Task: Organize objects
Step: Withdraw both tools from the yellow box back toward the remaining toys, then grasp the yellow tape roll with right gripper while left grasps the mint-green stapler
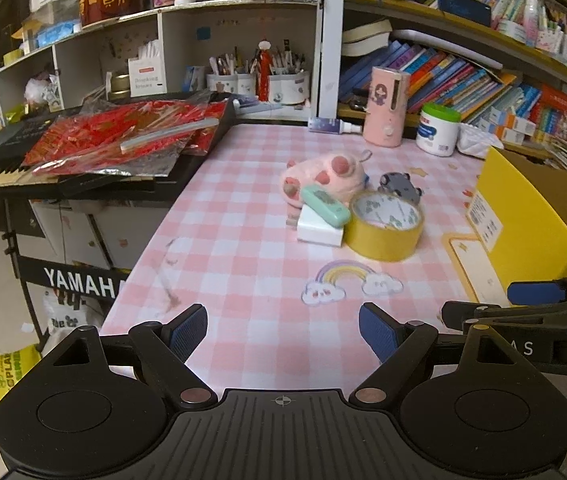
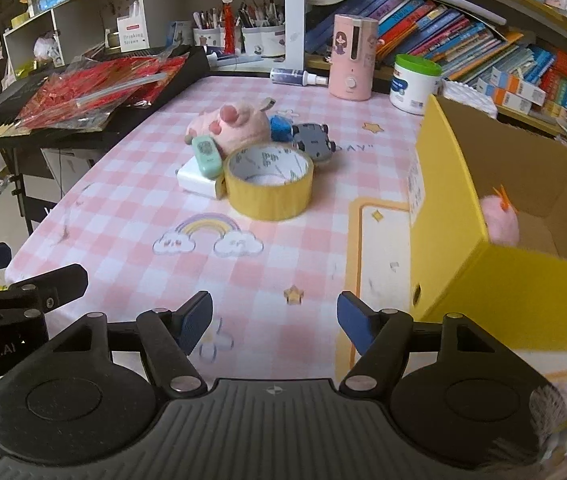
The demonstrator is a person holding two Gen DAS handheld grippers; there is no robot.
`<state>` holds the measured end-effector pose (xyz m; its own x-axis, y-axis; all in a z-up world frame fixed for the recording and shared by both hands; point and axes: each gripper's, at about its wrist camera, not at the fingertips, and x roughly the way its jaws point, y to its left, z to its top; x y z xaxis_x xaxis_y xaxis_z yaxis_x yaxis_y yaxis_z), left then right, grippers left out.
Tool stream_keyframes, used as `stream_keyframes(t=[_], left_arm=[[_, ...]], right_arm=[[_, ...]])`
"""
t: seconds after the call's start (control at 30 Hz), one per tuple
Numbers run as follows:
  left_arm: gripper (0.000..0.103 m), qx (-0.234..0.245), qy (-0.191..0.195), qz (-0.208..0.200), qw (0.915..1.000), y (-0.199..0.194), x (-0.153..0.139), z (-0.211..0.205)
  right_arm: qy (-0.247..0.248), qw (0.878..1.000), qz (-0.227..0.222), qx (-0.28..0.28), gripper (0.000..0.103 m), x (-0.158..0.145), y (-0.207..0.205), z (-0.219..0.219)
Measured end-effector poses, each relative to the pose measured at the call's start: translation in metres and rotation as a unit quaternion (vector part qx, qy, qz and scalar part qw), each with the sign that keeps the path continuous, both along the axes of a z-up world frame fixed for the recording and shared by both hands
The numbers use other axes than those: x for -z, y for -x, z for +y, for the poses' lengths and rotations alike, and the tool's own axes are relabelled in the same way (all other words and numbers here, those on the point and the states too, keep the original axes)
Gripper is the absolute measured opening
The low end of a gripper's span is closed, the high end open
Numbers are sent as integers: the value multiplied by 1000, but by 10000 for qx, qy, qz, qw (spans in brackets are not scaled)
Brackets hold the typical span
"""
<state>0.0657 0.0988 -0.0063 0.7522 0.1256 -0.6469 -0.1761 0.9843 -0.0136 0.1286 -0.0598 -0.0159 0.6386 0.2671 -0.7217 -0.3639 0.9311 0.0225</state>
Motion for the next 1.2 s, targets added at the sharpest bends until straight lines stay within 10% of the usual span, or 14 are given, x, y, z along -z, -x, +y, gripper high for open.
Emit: stream_keyframes(t=[0.47, 1.2], left_arm=[[85, -106, -84, 115, 9998, -61, 6, -3], [85, -144, -185, 671, 9975, -108, 25, 0]], right_arm=[[-305, 9994, 122, -64, 65, -2, -81, 10], [179, 9962, 483, -701, 88, 39, -165, 59]])
